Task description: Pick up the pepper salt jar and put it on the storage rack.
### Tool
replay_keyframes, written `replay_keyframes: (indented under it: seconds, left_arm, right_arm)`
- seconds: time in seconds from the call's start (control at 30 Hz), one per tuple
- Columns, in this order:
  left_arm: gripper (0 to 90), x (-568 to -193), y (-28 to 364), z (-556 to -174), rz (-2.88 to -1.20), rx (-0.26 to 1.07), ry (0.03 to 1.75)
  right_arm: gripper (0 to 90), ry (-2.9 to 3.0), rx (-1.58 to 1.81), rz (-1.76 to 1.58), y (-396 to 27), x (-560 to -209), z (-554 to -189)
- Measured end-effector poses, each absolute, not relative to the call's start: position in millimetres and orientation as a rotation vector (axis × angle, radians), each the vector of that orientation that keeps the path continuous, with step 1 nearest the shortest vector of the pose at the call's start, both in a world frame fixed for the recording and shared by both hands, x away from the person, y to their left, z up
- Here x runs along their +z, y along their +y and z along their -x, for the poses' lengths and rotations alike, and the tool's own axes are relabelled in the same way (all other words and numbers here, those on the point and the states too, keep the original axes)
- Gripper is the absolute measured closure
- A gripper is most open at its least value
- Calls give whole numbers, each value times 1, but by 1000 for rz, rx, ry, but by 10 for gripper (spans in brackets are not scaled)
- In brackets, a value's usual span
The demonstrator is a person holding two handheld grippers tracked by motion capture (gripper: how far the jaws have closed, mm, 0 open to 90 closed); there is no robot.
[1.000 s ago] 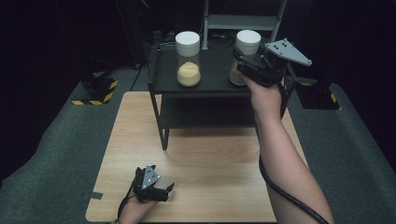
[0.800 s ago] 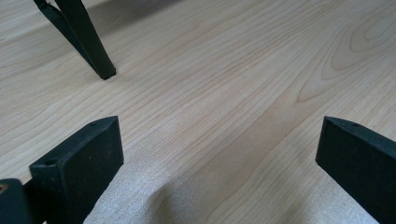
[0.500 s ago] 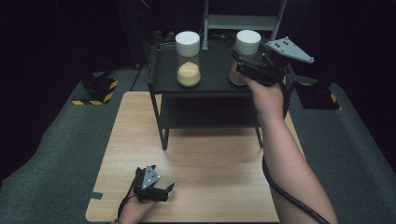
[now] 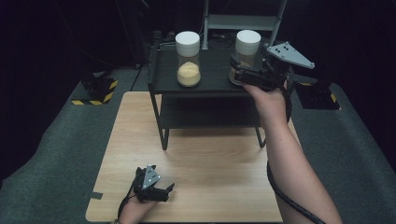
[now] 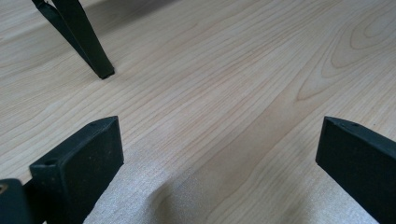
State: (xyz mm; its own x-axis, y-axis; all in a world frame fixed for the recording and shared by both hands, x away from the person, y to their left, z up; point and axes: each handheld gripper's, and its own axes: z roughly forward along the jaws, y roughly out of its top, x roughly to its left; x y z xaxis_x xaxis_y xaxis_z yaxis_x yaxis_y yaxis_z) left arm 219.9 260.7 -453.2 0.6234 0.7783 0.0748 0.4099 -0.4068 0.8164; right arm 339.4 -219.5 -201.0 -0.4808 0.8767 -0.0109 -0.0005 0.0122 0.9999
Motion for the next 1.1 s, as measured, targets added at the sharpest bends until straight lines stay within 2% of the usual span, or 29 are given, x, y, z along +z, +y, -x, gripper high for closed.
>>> replay_keyframes:
  seconds: [0.57,1.1]
  left_arm:
    - [11,-454,259,-219,-2036,591,934]
    - [11,-453,258,-218,-2043,599,935]
  right_arm:
    - [0,1578,1563,-873,-237,-212,-319]
    - [0,1608,1573,-817,-254,-237,-295]
